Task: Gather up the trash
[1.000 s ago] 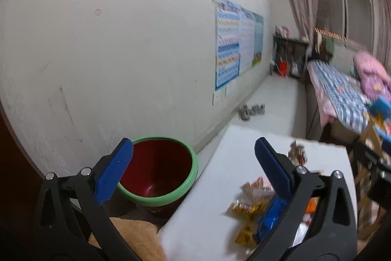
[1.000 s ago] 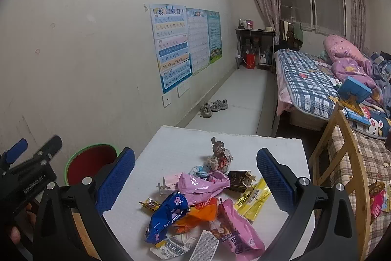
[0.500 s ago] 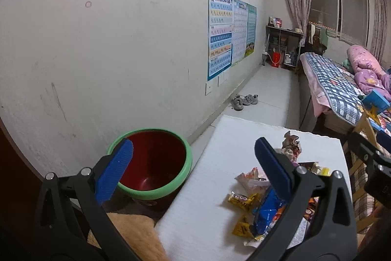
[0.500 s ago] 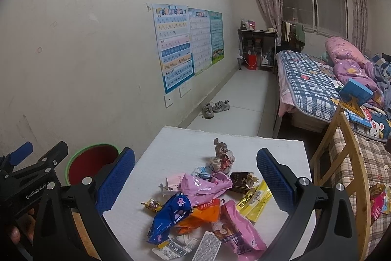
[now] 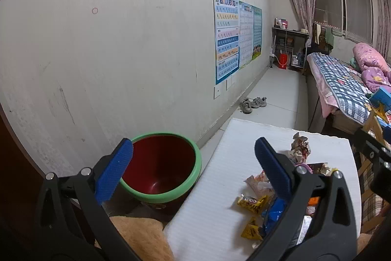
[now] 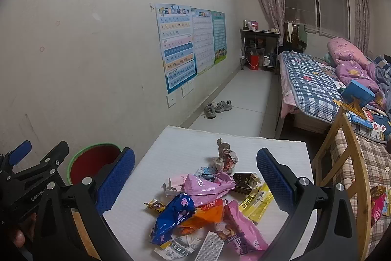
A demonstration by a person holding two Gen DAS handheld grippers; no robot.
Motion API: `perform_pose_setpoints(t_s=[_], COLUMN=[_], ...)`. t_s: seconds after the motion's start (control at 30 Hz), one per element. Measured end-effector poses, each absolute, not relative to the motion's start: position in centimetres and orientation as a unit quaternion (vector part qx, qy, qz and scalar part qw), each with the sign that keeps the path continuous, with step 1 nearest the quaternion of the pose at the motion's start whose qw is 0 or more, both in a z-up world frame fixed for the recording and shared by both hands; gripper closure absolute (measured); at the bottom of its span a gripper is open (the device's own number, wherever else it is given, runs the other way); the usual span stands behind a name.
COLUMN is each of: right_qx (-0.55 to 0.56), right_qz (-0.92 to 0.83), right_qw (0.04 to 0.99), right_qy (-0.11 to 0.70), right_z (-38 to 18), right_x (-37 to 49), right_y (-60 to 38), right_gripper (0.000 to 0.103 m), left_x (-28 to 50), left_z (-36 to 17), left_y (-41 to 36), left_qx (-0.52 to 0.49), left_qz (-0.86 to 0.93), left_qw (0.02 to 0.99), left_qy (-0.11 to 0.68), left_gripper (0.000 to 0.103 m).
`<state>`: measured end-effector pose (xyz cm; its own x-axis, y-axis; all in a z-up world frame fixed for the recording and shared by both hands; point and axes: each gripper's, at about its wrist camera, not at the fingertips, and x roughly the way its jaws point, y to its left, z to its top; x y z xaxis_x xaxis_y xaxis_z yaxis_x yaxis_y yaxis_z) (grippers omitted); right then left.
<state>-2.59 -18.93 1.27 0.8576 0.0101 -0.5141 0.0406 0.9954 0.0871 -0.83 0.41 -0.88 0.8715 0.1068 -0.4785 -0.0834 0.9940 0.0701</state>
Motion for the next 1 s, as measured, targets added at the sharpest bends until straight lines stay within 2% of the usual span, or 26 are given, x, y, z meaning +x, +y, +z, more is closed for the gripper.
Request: perform_pose_setpoints(t_s=[1.0], right_qx=[0.050], right_qz=[-0.007], right_qw=[0.962], right_qy=[0.268], right_z=[1.24], right_x=[-2.62], right_y=[-18.95], right_gripper=[0.007], left_x=[-0.67], left_z=[-1.17], left_y=[0.52], left_qx=[0.023], left_qz=[0.050], left_qw=[0.964], left_qy=[0.260], left_gripper=[0.005])
